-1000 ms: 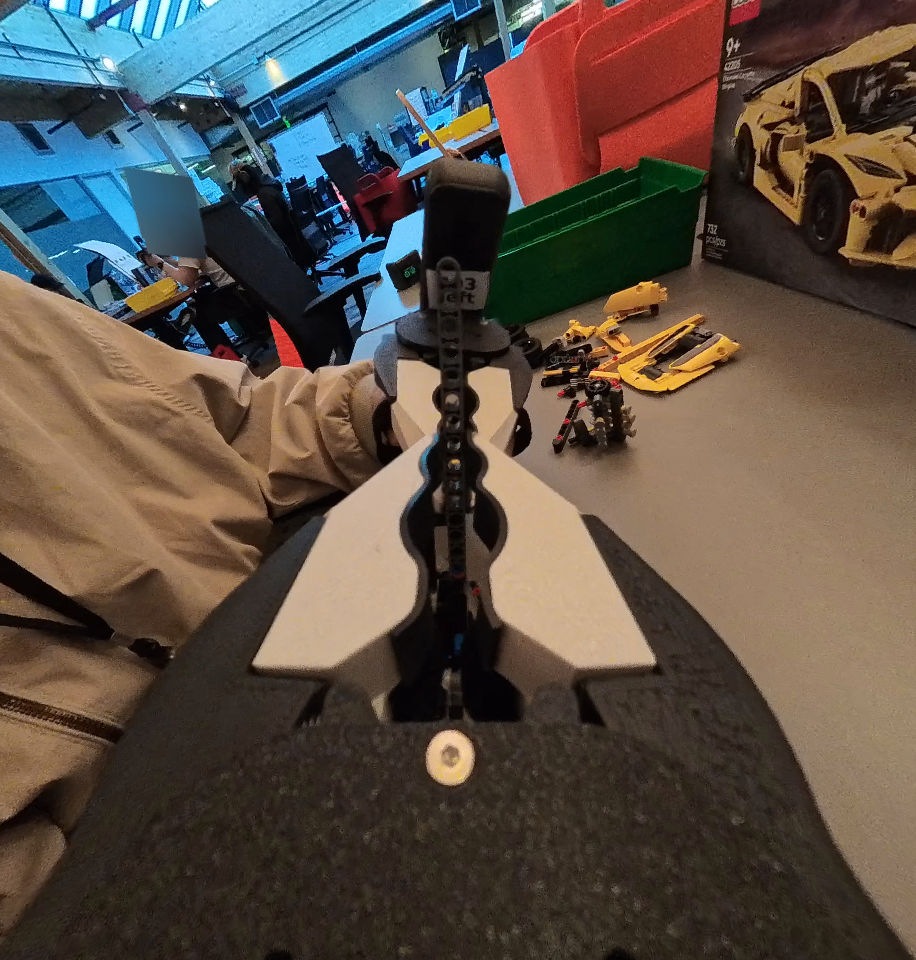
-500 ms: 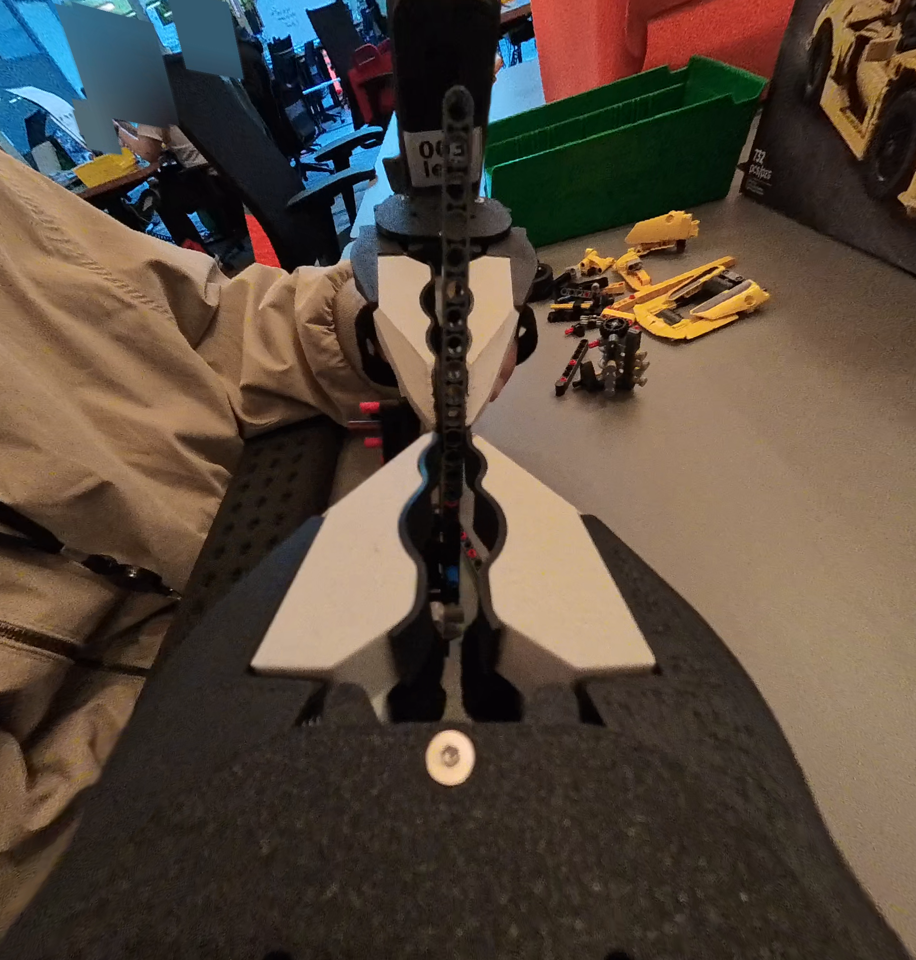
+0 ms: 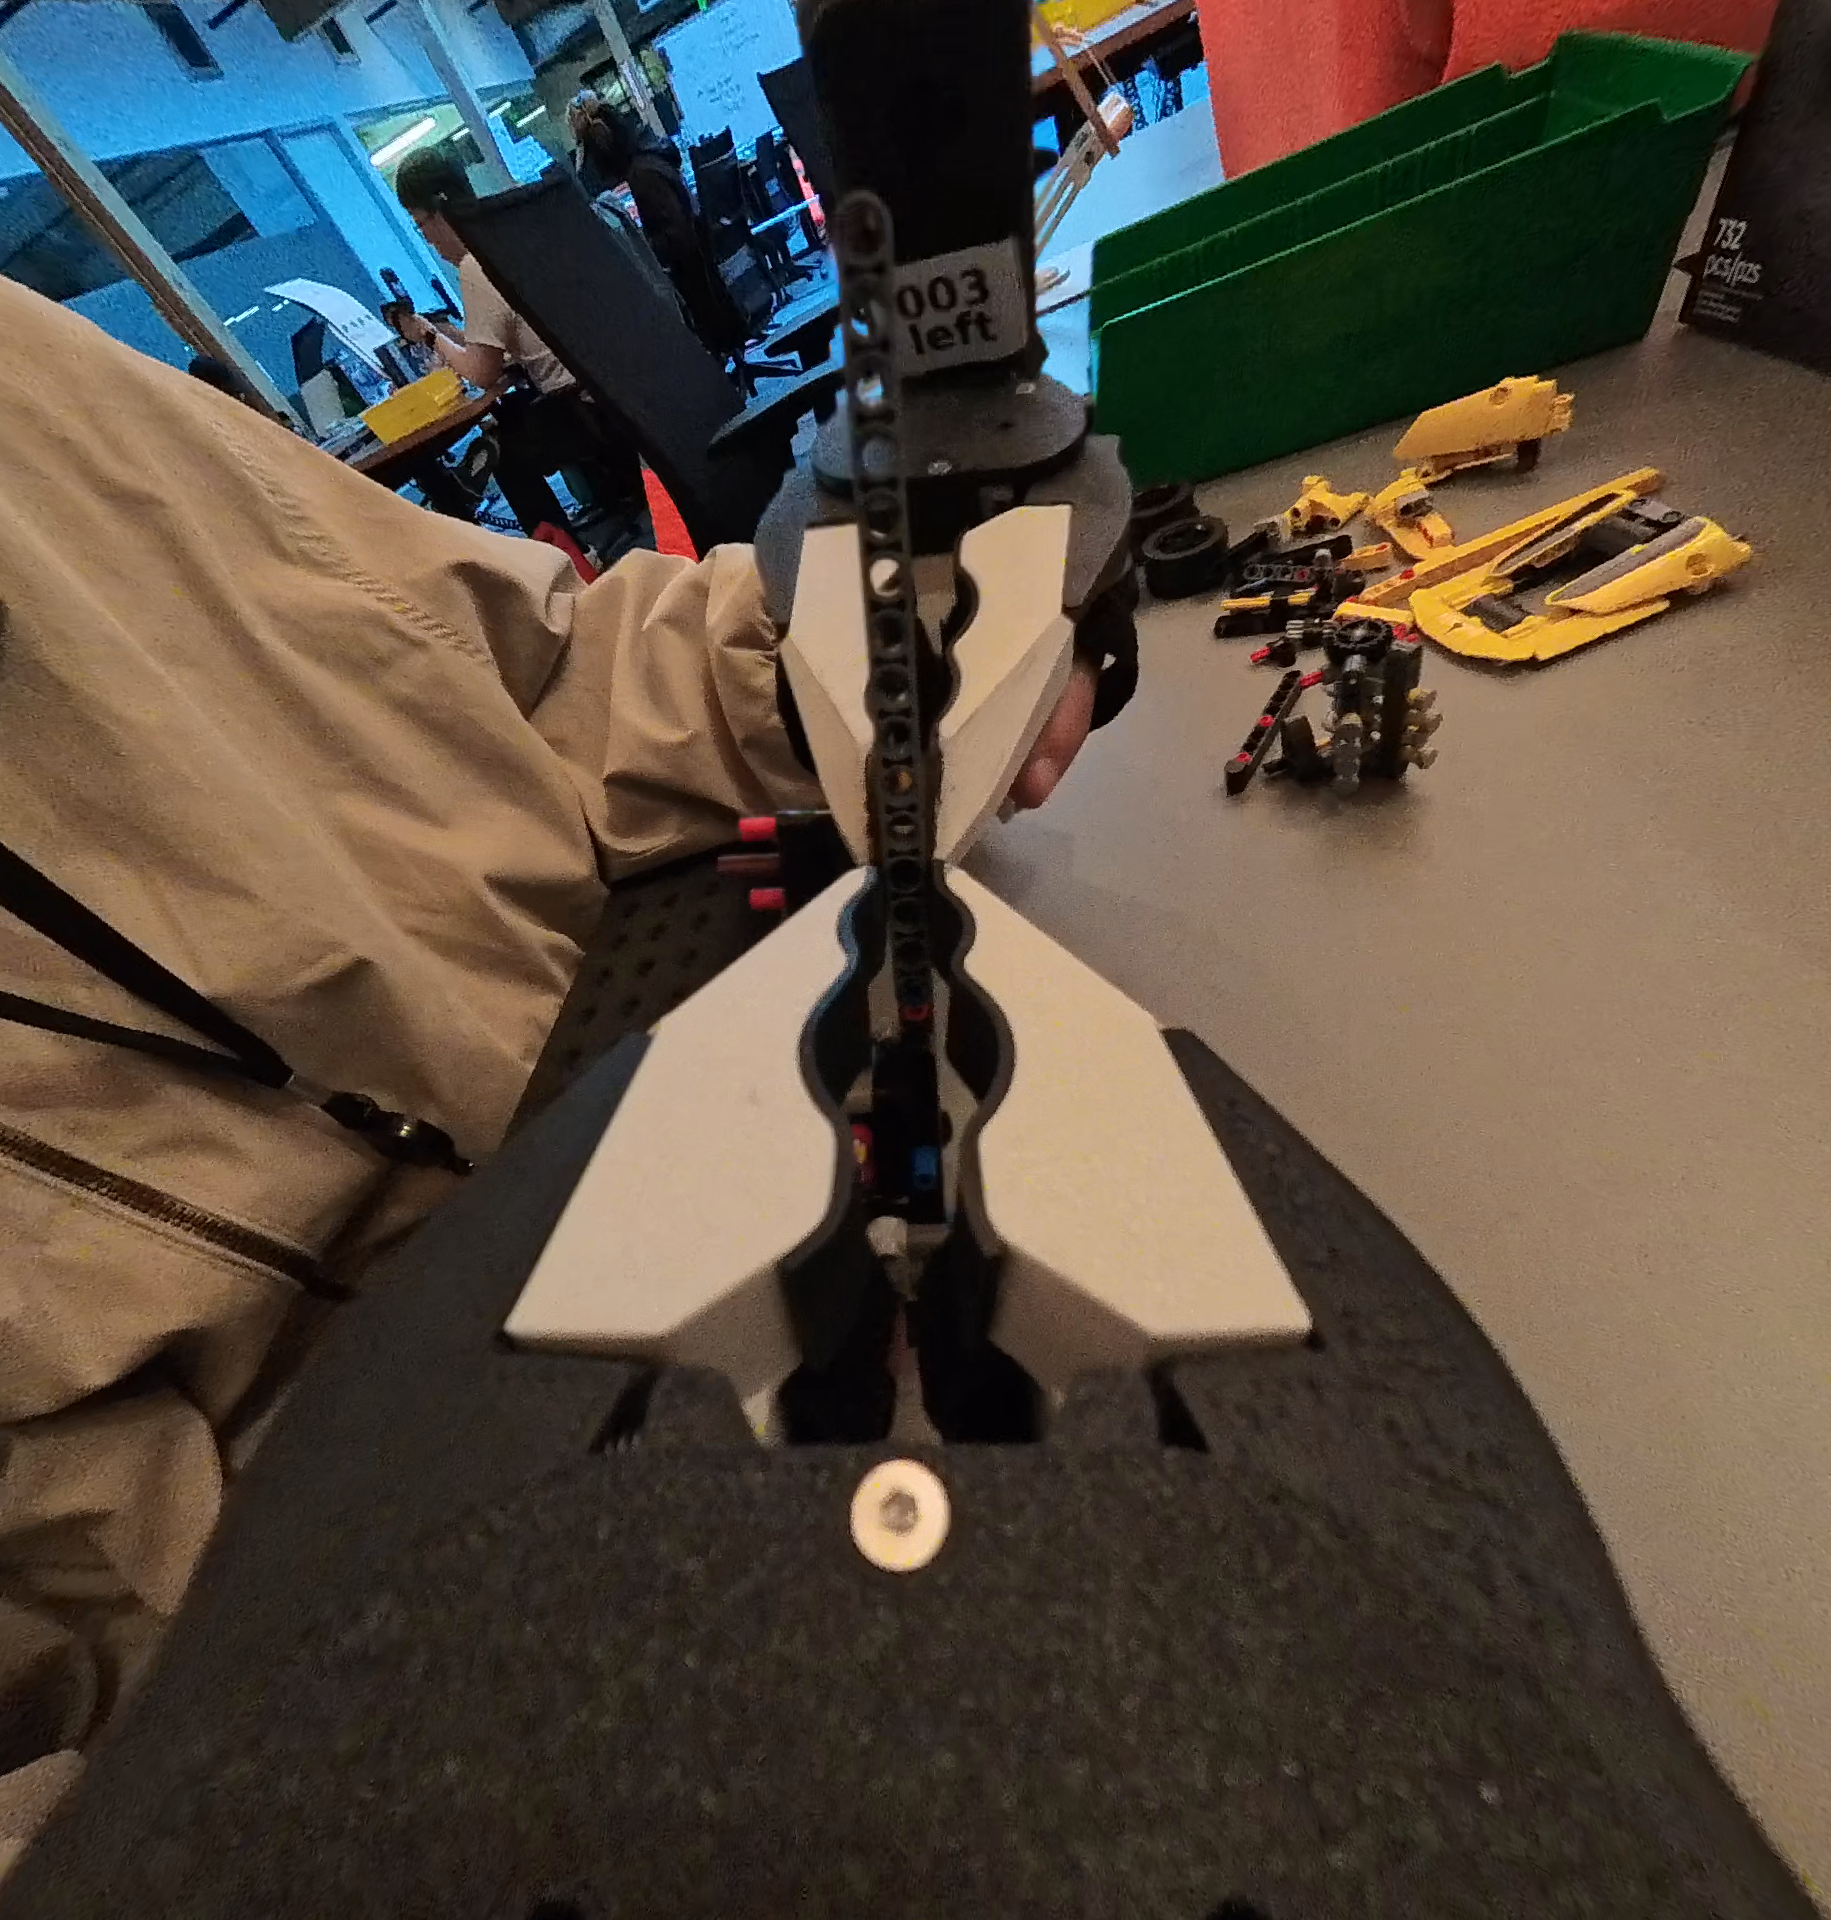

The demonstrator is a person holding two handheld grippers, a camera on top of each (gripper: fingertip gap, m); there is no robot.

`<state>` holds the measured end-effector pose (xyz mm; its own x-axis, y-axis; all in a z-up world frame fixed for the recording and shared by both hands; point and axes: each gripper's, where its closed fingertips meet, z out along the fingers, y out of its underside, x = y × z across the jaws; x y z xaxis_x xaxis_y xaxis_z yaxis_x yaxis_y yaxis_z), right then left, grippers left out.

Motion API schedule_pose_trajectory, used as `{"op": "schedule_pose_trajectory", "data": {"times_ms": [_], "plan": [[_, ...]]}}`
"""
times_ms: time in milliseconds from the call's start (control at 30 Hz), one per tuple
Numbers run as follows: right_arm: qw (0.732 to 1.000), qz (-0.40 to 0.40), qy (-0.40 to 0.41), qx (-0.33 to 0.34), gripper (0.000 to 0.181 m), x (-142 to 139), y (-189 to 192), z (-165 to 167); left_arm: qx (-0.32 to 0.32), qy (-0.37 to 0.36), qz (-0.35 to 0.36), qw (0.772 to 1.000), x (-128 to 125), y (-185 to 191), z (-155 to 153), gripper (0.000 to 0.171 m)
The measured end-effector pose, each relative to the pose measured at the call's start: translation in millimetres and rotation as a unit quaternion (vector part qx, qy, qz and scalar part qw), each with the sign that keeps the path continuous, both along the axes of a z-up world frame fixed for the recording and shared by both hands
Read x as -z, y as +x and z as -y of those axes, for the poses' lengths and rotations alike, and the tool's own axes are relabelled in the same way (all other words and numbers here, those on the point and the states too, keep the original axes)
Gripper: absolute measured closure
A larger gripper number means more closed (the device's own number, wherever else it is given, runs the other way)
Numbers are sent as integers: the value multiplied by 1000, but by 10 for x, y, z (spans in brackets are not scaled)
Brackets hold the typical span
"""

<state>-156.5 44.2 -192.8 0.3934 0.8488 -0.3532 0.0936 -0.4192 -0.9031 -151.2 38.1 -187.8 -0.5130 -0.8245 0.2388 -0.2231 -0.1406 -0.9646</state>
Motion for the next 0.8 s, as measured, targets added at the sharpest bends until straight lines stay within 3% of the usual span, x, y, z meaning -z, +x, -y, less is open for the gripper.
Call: {"op": "schedule_pose_trajectory", "data": {"times_ms": [133,467,533,567,633,800], "plan": [[999,11,31,17,175,-44,72,-29,-33,41,18,998,-31,61,-31,164],[999,39,26,-13,175,4,114,51,-12,36,1,999,33,69,30,165],[999,-2,42,18,175,-188,335,28,-22,43,-5,999,57,6,-78,166],[996,-55,51,48,176,-395,614,31,-36,29,2,999,17,-31,-179,166],[991,-81,59,87,176,-516,1073,120,-50,-6,28,998,-149,-57,-307,165],[987,-126,0,102,176,-406,1321,129,-58,-42,39,997,-202,-27,-349,165]]}}
